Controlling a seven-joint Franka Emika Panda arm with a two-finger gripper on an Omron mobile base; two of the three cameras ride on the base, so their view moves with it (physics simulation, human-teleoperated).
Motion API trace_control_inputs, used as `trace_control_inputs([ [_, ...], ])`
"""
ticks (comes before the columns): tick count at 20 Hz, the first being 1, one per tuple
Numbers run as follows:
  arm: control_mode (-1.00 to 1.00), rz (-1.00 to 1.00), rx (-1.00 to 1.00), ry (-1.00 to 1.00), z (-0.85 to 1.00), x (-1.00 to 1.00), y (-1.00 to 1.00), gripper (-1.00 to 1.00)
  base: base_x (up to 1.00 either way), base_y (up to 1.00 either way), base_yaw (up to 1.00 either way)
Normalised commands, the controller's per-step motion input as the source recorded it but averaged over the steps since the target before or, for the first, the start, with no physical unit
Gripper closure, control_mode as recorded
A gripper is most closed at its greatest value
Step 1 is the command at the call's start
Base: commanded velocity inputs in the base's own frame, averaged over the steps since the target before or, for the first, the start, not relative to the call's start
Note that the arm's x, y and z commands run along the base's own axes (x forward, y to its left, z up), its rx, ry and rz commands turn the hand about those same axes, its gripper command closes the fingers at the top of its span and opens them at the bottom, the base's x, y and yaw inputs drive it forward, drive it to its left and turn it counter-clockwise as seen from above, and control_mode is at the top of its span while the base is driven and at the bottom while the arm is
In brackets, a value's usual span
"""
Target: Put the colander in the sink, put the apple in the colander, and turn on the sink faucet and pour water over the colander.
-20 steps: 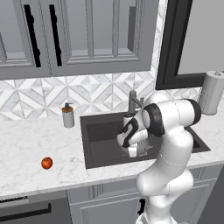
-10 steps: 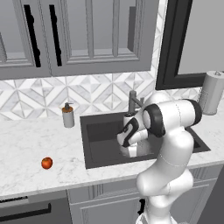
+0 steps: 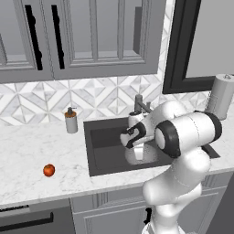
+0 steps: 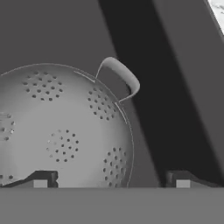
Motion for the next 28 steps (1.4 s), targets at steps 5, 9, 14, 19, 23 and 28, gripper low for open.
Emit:
trace_control_inputs([
  [5, -1.0, 0.32, 0.0, 0.0, 0.64, -0.34, 0.06, -1.0, 0.0, 0.0, 0.0],
  [9, -1.0, 0.51, 0.0, 0.02, 0.5, -0.47, 0.11, -1.0, 0.0, 0.0, 0.0],
  [14, -1.0, 0.56, 0.0, 0.02, 0.52, -0.64, 0.24, -1.0, 0.0, 0.0, 0.0],
  [19, -1.0, 0.48, 0.0, 0.03, 0.7, -0.38, 0.5, -1.0, 0.0, 0.0, 0.0],
  [23, -1.0, 0.4, 0.0, 0.08, 0.75, -0.11, 0.51, -1.0, 0.0, 0.0, 0.0],
  [28, -1.0, 0.38, 0.0, 0.01, 0.55, -0.25, 0.48, -1.0, 0.0, 0.0, 0.0],
])
